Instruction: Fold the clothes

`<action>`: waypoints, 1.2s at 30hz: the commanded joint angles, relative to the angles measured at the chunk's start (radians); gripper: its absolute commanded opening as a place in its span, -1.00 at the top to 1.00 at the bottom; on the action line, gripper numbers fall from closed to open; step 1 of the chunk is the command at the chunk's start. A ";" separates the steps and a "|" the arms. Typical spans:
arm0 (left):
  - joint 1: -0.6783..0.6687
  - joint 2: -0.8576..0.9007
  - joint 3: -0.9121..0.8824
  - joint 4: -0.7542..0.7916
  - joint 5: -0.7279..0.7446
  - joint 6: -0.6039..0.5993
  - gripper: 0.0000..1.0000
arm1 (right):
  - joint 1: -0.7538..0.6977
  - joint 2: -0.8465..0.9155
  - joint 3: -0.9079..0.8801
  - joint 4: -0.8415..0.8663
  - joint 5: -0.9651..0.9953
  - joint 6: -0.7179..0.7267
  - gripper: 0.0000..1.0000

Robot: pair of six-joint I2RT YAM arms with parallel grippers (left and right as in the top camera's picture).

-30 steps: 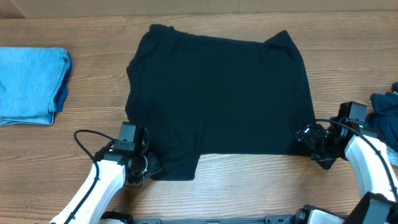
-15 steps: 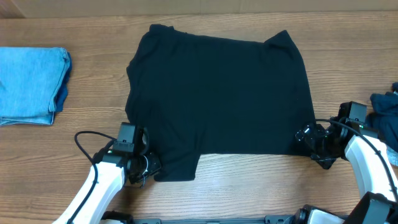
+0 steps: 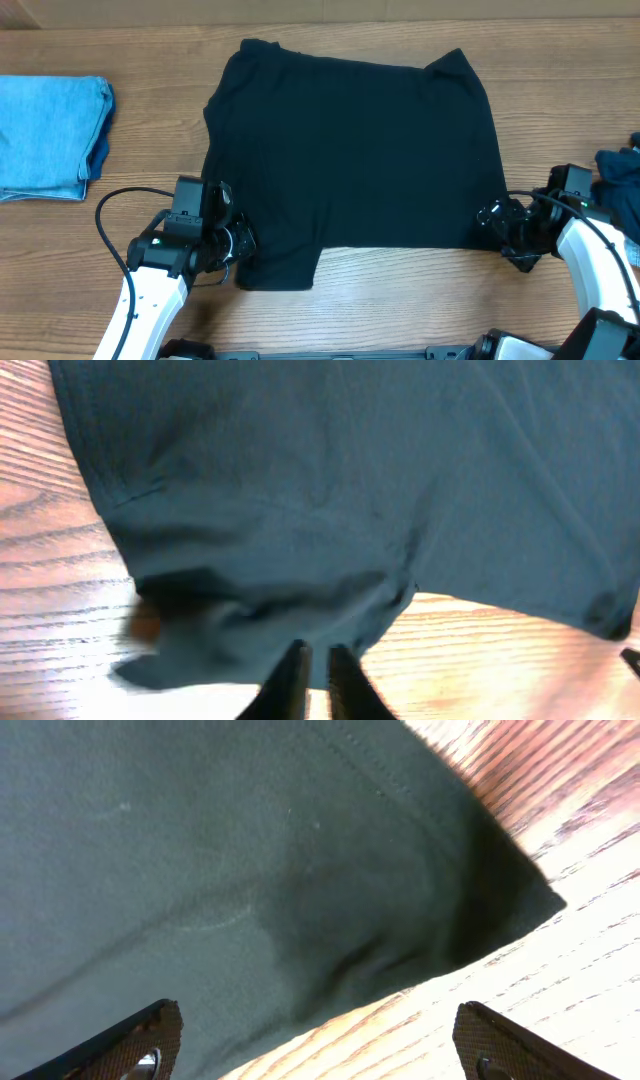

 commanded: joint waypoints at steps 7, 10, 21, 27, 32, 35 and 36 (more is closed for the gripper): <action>0.004 -0.012 0.019 -0.104 -0.005 0.056 0.65 | -0.127 -0.005 -0.001 -0.039 -0.018 -0.019 -0.89; 0.004 -0.012 0.018 -0.188 -0.049 0.031 0.21 | -0.127 -0.005 -0.001 -0.047 -0.019 -0.030 -0.89; 0.026 -0.010 -0.177 -0.058 -0.127 -0.124 -0.63 | -0.127 -0.005 -0.001 -0.044 -0.019 -0.034 -0.90; 0.031 -0.008 -0.241 0.040 -0.106 -0.124 -0.52 | -0.127 -0.005 -0.001 -0.040 -0.030 -0.034 -0.90; 0.031 -0.007 -0.242 0.045 -0.105 -0.093 -0.20 | -0.127 -0.005 -0.001 -0.040 -0.030 -0.034 -0.90; 0.031 -0.007 -0.243 0.048 -0.105 -0.093 -0.03 | -0.127 -0.005 -0.001 -0.039 -0.031 -0.034 -0.90; 0.031 -0.007 -0.245 0.057 -0.105 -0.089 -0.01 | -0.127 -0.005 -0.001 -0.039 -0.031 -0.034 -0.89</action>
